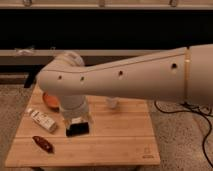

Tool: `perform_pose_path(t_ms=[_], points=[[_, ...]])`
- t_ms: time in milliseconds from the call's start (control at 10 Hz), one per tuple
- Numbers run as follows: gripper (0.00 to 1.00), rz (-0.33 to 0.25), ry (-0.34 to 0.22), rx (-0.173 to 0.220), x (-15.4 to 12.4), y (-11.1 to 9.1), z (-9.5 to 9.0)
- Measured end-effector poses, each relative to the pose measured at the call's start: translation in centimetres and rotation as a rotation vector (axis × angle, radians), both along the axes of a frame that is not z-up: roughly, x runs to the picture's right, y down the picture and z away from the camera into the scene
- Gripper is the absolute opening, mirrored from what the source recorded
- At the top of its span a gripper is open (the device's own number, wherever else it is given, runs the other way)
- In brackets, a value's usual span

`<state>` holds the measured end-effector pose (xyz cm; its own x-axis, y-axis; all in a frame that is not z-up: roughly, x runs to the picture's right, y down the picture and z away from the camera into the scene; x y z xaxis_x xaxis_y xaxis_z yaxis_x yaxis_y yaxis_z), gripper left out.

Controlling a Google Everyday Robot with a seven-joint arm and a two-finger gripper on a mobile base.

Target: Move the arm in a circular motion

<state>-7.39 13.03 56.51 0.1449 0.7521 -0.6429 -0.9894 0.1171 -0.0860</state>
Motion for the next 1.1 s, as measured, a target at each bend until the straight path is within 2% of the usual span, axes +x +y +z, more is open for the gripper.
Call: perform_pose_path(t_ms=[200, 300, 500, 700, 900, 1100], points=[[0.65, 0.080, 0.070, 0.003, 5.4, -0.8, 1.5], [0.65, 0.123, 0.100, 0.008, 8.6, -1.8, 3.2], [0.65, 0.187, 0.120, 0.011, 12.3, -3.8, 6.4], [0.65, 0.226, 0.111, 0.017, 14.0, -6.3, 9.9], [0.65, 0.249, 0.087, 0.020, 14.3, -8.1, 12.7], [0.65, 0.255, 0.083, 0.021, 14.4, -8.5, 13.3]])
